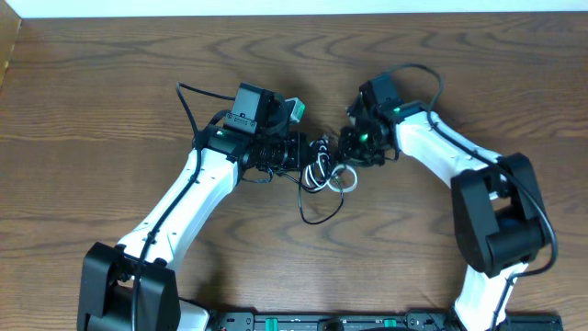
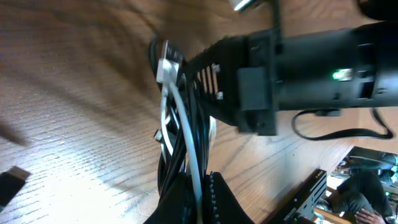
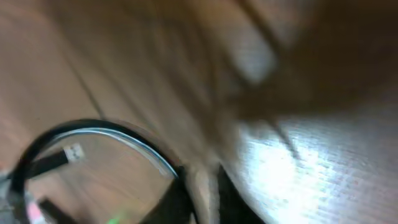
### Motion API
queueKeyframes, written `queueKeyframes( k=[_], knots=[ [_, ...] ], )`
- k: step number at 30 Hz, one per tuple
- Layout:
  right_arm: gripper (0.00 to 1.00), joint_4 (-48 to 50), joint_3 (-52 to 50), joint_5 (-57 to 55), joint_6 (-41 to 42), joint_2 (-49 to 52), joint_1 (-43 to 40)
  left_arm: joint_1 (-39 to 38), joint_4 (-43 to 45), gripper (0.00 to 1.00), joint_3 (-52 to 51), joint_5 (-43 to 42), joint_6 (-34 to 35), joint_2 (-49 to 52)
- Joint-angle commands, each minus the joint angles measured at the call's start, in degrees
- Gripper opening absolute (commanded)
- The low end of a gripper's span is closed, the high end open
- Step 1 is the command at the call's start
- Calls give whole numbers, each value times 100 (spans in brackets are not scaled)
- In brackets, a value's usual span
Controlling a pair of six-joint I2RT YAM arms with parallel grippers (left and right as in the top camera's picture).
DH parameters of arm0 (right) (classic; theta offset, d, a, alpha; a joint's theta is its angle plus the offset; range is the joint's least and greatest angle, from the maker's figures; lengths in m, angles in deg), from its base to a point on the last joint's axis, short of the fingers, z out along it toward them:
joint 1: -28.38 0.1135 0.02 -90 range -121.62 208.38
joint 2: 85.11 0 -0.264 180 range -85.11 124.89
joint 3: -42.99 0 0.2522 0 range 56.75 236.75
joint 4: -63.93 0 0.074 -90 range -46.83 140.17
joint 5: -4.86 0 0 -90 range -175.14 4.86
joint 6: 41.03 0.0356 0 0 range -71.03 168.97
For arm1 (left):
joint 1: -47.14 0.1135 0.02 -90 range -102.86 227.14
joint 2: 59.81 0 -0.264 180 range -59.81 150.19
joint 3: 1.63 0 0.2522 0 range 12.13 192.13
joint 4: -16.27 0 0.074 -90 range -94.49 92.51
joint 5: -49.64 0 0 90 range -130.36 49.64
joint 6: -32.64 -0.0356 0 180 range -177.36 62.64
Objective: Untangle cables
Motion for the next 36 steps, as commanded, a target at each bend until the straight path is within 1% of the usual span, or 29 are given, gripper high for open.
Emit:
queueKeyframes(
  k=[1, 3, 4, 5, 7, 12, 14, 18, 21, 23, 25, 26, 28, 31, 32, 34, 36],
  knots=[
    [1, -166, -37, -122, -94, 4, -28, 7, -11, 7, 131, 33, -39, -94],
    [1, -376, -31, -492, -308, -55, -197, 44, -59, 8, 131, 240, -39, -94],
    [1, -564, -28, -717, -584, -107, -367, 122, -79, 7, 131, 273, -63, -94],
    [1, -619, -28, -778, -640, -116, -413, 146, -85, 7, 131, 273, -66, -94],
    [1, -992, -28, -1132, -977, -164, -756, 343, -153, 8, 131, 273, -83, -94],
    [1, -1539, -28, -1266, -1510, -175, -1674, 719, -352, 7, 131, 195, -81, -94],
    [1, -1585, -28, -1054, -1716, -175, -1969, 772, -413, 8, 131, 66, -101, -94],
    [1, -1585, -28, 26, -2538, -175, -2328, 769, -413, 7, 131, -232, -190, -94],
    [1, -1587, -28, 389, -2667, -175, -2568, 772, -393, 8, 131, -457, -190, -94],
    [5, -1611, -20, 573, -2787, -181, -2656, 772, -328, 7, 131, -654, -190, -94],
    [12, -1679, 11, 837, -3034, -216, -2706, 769, -214, 8, 131, -920, -188, -94],
    [14, -1703, 31, 807, -3053, -243, -2706, 772, -170, 7, 131, -1012, -188, -94],
    [15, -1768, 101, 457, -2977, -345, -2706, 772, -76, 7, 131, -1239, -186, -94],
    [15, -1982, 245, -780, -2004, -544, -2754, 772, 42, 7, 131, -1464, -175, -94],
    [15, -2068, 286, -1038, -1665, -627, -2787, 772, 94, 7, 131, -1488, -142, -94],
    [13, -2072, 310, -798, -1460, -815, -2837, 767, 229, 7, 131, -1486, -92, -94],
    [15, -1945, 310, -177, -1633, -1008, -2839, 739, 337, 8, 131, -1488, 28, -94]
  ],
)
